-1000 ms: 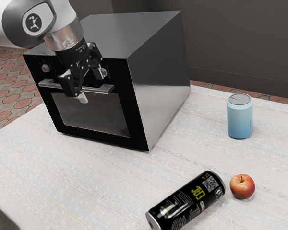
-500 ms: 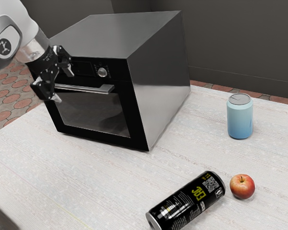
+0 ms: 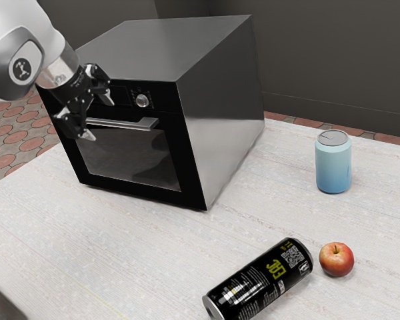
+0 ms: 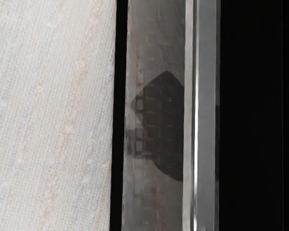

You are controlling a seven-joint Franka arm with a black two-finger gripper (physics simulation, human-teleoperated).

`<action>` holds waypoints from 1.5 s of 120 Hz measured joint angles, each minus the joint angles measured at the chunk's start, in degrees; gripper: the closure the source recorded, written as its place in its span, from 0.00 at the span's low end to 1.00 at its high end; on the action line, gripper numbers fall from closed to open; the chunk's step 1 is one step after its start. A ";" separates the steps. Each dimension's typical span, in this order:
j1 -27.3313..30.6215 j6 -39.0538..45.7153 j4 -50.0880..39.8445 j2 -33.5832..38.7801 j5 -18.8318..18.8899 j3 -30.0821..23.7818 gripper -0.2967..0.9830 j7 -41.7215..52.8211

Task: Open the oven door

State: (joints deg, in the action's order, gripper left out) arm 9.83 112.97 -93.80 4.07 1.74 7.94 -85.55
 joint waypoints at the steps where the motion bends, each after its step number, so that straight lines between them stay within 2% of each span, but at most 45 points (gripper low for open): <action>1: -0.01 0.05 -0.01 -0.02 0.00 0.00 0.23 0.08; 78: 0.53 4.33 -4.07 -2.51 -1.89 -0.03 0.23 3.49; 96: 0.50 5.31 -7.55 -0.81 -2.47 0.05 0.23 3.73; 122: 1.71 7.84 -19.33 10.18 -2.25 0.17 0.23 3.33; 141: 7.51 8.72 -29.38 22.05 -2.57 0.24 0.23 3.04; 150: 8.76 8.78 -31.05 26.04 -2.39 -0.49 0.23 2.85; 156: 8.82 8.11 -28.96 26.95 -2.23 -4.01 0.23 2.16; 164: 7.06 4.01 -17.85 24.85 -2.36 -12.34 0.23 -0.86; 171: 0.80 -2.00 -5.49 19.46 -2.89 -16.51 0.23 -5.89; 180: -7.63 -8.15 0.54 14.31 -4.82 -18.39 0.23 -13.12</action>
State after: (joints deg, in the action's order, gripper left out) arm 2.20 104.82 -93.26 18.38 -3.07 -10.46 -98.67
